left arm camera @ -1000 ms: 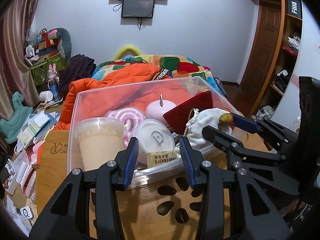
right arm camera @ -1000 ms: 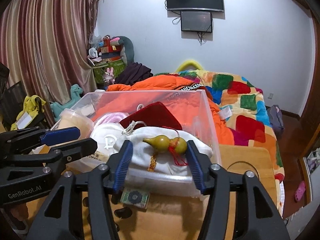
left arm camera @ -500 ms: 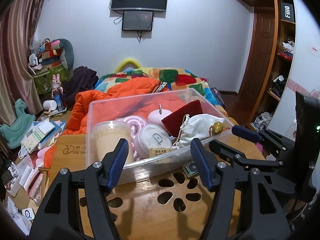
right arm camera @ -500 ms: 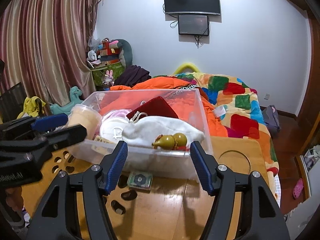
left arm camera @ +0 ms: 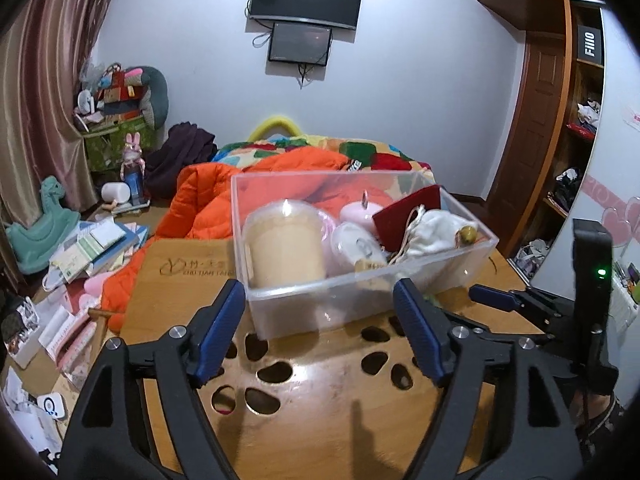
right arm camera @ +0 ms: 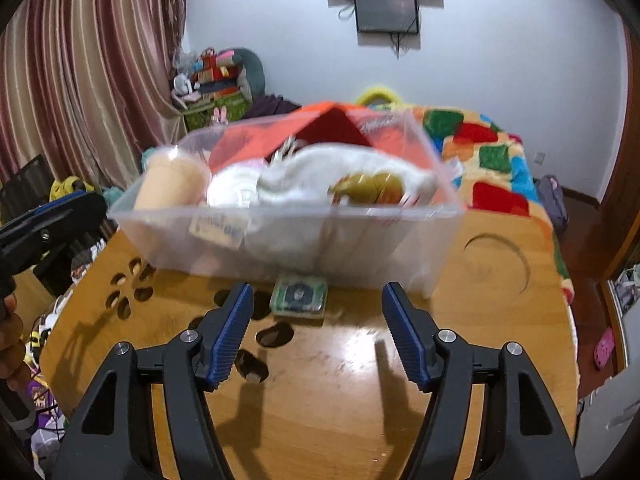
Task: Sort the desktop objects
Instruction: 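Move the right tool down to the green square packet and grasp it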
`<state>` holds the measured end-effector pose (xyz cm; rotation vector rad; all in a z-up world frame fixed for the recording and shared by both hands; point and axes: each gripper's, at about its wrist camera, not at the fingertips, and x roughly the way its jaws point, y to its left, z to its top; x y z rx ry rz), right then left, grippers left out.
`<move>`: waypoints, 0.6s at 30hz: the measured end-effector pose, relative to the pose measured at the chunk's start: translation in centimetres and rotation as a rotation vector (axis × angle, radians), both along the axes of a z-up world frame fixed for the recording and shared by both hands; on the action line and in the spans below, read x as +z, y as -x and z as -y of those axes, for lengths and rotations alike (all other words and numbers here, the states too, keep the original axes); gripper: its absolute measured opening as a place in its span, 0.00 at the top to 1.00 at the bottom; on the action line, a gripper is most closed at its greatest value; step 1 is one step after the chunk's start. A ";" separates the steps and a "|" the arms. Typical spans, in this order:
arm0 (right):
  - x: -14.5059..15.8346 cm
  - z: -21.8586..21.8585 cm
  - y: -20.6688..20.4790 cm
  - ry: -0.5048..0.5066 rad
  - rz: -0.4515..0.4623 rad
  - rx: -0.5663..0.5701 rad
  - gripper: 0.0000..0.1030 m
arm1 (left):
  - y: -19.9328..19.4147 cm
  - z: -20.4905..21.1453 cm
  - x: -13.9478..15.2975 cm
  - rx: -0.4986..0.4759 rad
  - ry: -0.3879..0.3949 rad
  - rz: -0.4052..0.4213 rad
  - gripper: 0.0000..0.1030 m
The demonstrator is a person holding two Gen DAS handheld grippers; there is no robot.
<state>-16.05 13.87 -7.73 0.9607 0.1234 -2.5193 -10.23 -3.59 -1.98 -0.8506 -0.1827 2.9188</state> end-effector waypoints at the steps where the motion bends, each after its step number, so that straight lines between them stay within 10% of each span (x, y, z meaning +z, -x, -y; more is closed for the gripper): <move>1: -0.3 0.3 0.2 -0.013 0.009 0.002 0.39 | 0.0 0.1 -0.3 -0.003 -0.001 0.005 0.26; 18: -1.8 3.1 1.8 -0.131 0.076 0.033 0.54 | 1.0 -0.2 -3.2 -0.051 -0.009 0.037 0.26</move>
